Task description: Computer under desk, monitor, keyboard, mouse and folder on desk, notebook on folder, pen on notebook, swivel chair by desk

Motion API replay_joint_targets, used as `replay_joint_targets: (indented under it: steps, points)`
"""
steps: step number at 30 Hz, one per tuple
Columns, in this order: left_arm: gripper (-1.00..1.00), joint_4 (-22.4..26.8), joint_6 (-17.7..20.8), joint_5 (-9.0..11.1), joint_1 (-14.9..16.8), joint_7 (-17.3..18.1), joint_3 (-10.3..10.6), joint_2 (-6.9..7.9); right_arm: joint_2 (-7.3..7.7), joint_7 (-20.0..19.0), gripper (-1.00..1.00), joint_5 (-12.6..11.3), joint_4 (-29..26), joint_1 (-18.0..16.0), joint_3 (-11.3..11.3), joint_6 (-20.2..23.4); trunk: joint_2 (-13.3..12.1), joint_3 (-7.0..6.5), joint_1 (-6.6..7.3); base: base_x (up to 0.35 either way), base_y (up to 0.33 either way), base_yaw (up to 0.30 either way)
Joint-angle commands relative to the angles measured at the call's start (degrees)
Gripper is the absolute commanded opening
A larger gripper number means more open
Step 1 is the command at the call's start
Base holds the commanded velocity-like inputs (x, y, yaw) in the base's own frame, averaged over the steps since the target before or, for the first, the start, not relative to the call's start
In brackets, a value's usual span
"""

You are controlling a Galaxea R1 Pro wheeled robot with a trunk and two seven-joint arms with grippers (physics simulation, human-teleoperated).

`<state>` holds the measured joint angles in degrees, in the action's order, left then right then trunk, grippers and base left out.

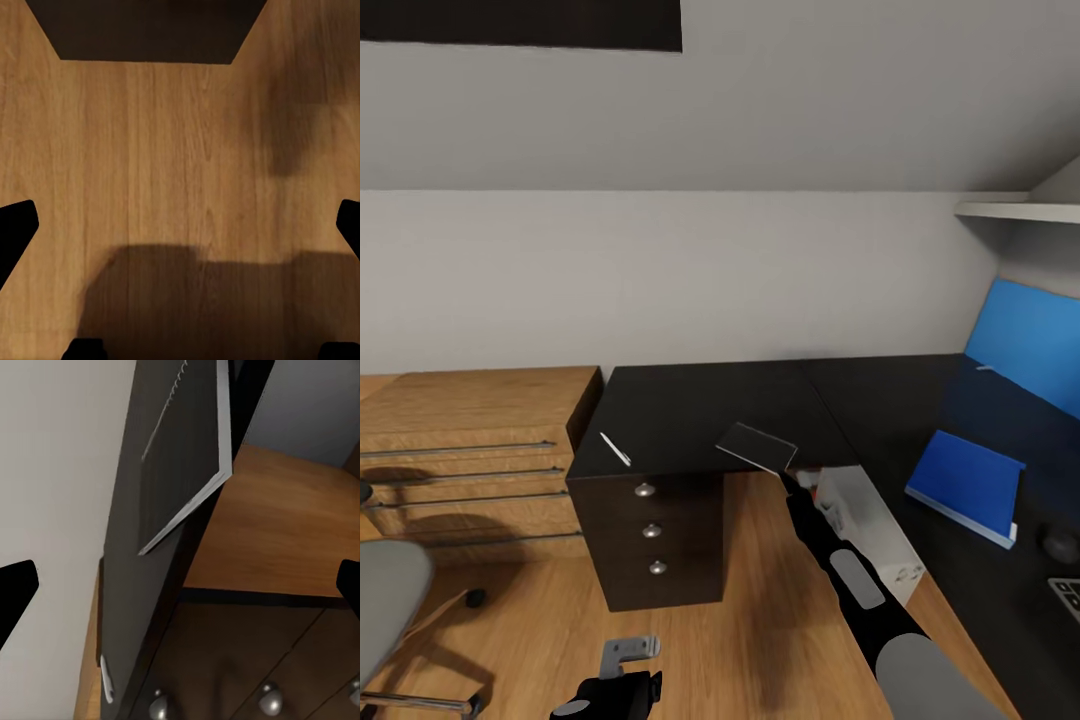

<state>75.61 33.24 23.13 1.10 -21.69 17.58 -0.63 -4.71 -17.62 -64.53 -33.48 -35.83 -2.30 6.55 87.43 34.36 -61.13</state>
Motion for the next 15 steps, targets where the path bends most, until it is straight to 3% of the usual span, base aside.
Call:
replay_joint_targets:
  steps: [1, 15]
  points:
    - [1.00, 0.07, 0.09, 0.60, 0.04, -0.55, 0.08, 0.02, -0.03, -0.22, 1.00, -0.60, 0.00, -0.03, -0.25, 0.48, 0.45, 0.24, -0.22, 0.000, 0.000, 0.000]
    - [1.00, -0.02, 0.16, 0.69, 0.04, -0.55, 0.08, 0.02, -0.03, -0.19, 1.00, -0.93, 0.09, -0.03, -0.17, 0.48, 5.26, 2.39, -2.86, 0.000, 0.000, 0.000]
